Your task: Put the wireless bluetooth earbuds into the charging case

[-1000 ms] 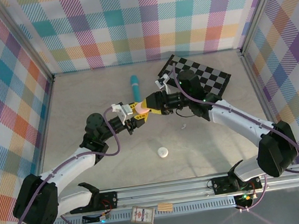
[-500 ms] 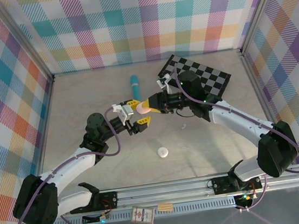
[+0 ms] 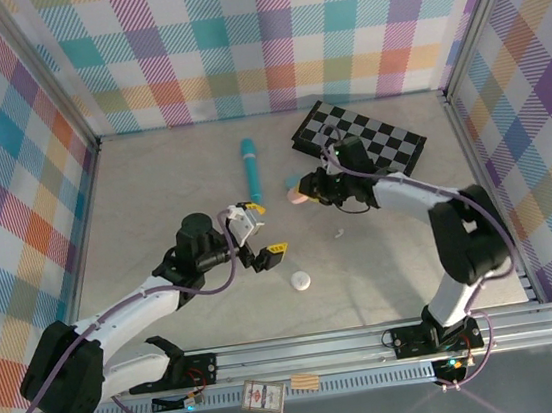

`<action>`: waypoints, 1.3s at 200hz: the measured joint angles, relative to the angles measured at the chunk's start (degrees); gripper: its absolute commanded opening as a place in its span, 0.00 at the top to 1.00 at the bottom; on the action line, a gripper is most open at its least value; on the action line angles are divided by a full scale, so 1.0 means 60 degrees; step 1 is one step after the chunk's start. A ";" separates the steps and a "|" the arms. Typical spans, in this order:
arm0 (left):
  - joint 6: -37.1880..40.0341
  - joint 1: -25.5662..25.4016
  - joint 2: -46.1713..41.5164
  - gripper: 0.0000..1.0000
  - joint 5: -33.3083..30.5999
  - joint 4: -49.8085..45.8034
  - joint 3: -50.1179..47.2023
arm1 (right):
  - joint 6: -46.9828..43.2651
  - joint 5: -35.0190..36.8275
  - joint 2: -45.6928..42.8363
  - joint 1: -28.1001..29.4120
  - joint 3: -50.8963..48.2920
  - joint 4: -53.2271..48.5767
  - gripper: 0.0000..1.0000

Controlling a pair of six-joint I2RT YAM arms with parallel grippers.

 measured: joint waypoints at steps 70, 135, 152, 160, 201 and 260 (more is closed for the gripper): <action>0.0146 -0.0102 -0.0025 0.00 -0.0423 -0.0546 -0.0098 | -0.0310 0.0492 0.1789 0.0000 0.0554 -0.0164 0.64; -0.0182 -0.0102 -0.0025 0.00 -0.1144 -0.1002 0.0015 | -0.1752 0.1541 0.1377 -0.0018 0.1220 -0.1588 0.26; -0.0550 -0.0033 0.0004 0.00 -0.1606 -0.1100 0.0113 | -0.2240 0.1891 0.0579 -0.0018 0.1053 -0.1953 0.21; -0.0787 0.0062 0.0040 0.00 -0.1800 -0.1107 0.0171 | -0.2517 0.1985 0.0036 -0.0007 0.0841 -0.2033 0.19; -0.2299 0.1126 0.0437 0.00 -0.2459 -0.1322 0.0412 | -0.3730 0.2579 -0.2543 0.0714 -0.0630 -0.2401 0.12; -0.4980 0.2641 0.0831 0.00 -0.3286 -0.2922 0.1293 | -0.4827 0.3439 -0.3588 0.3748 -0.1789 -0.3122 0.12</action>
